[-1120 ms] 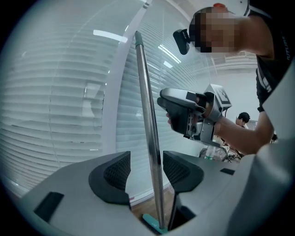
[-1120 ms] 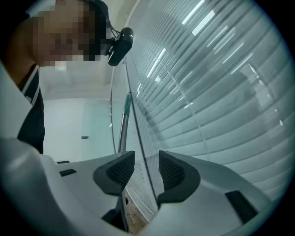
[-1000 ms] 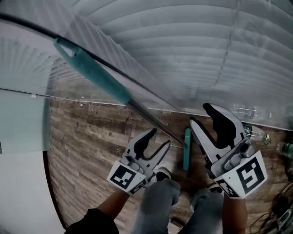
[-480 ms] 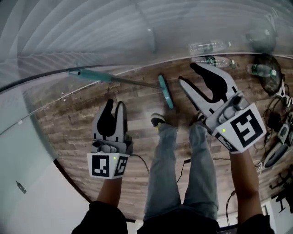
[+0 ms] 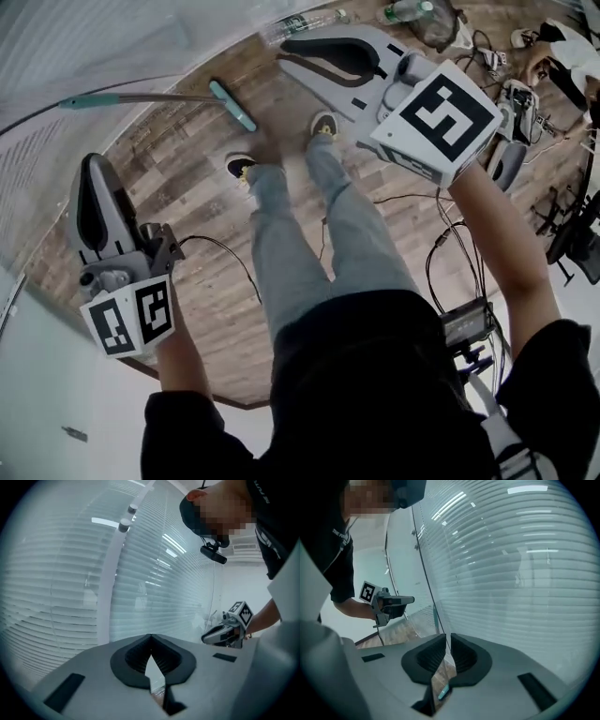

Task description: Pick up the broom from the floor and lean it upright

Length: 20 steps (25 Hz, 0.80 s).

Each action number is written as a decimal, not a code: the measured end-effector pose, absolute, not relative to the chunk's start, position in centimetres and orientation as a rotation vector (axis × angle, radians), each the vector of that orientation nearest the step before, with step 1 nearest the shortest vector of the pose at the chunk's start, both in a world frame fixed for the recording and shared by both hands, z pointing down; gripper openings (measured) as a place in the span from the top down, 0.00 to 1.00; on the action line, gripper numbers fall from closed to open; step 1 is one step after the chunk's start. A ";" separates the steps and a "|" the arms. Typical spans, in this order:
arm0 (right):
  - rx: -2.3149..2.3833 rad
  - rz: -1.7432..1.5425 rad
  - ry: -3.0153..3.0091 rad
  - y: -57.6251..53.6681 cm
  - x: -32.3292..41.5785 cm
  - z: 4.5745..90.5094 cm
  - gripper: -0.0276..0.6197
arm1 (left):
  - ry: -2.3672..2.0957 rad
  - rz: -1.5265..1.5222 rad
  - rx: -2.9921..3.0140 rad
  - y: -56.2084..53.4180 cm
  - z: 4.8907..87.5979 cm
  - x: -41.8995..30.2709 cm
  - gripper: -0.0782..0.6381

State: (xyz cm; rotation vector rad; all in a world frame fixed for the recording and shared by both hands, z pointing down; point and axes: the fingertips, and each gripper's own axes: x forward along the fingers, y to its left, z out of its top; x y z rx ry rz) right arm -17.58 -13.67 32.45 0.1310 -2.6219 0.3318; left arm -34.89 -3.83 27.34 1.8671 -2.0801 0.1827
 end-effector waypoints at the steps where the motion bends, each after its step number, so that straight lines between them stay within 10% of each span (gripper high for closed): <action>1: 0.141 0.312 -2.617 -13.5 -17.2 31.0 0.89 | -2.062 0.175 1.892 -3.5 26.2 -34.0 0.86; 20: 0.533 0.327 -2.821 -16.1 -3.5 7.5 0.92 | -2.066 0.053 2.071 -6.8 5.5 -21.3 0.86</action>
